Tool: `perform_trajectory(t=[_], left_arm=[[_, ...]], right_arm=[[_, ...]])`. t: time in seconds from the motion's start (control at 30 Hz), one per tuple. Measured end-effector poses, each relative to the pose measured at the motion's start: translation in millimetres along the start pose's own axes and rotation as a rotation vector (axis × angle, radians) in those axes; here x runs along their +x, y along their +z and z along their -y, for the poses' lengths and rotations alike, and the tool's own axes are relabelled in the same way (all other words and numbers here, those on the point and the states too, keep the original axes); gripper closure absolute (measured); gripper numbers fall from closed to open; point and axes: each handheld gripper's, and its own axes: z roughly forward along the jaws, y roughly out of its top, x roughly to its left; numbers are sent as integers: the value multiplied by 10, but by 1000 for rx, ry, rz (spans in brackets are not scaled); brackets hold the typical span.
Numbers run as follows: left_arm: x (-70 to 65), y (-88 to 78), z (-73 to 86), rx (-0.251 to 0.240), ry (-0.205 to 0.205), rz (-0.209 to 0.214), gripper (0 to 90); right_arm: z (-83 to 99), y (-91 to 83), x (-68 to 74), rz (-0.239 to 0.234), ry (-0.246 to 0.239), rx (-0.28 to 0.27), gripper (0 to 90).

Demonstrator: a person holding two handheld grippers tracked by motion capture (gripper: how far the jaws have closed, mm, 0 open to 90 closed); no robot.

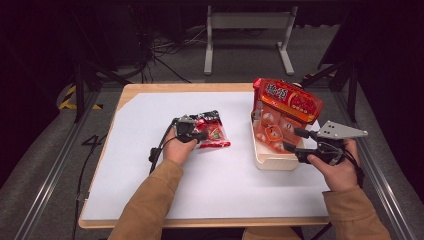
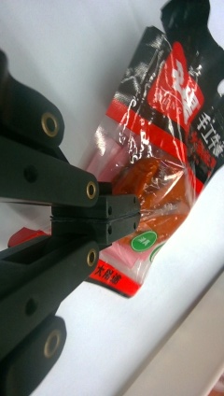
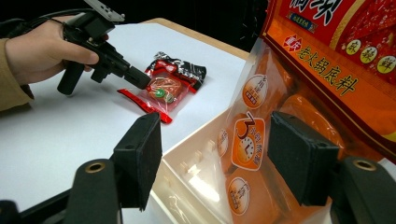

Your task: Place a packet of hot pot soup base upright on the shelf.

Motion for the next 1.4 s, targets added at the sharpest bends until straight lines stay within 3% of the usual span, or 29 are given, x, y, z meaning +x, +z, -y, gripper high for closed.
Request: perform_trajectory(t=[0.07, 0.23, 0.47, 0.6, 0.67, 0.87, 1.07, 1.4], left_arm=[[-34, -42, 4, -14, -3, 18, 900], [-116, -153, 5, -46, 34, 41, 900], [-231, -279, 36, -54, 71, 83, 900], [-273, -331, 91, -56, 54, 124, 900], [-250, -331, 107, -34, 61, 97, 900], [-193, -286, 156, -3, 35, 85, 900], [-164, -249, 173, 27, 39, 55, 900], [-147, -248, 173, 36, 13, 66, 900]], right_arm=[[5, 3, 0, 1, 2, 1, 361], [7, 14, 9, -3, -2, 4, 362], [-1, 37, 41, -11, -6, 8, 364], [-3, 57, 58, -19, -9, 12, 365], [0, 67, 61, -23, -9, 14, 364], [3, 73, 65, -27, -8, 15, 362], [16, 76, 52, -27, -3, 16, 358], [15, 83, 59, -30, 0, 11, 347]])
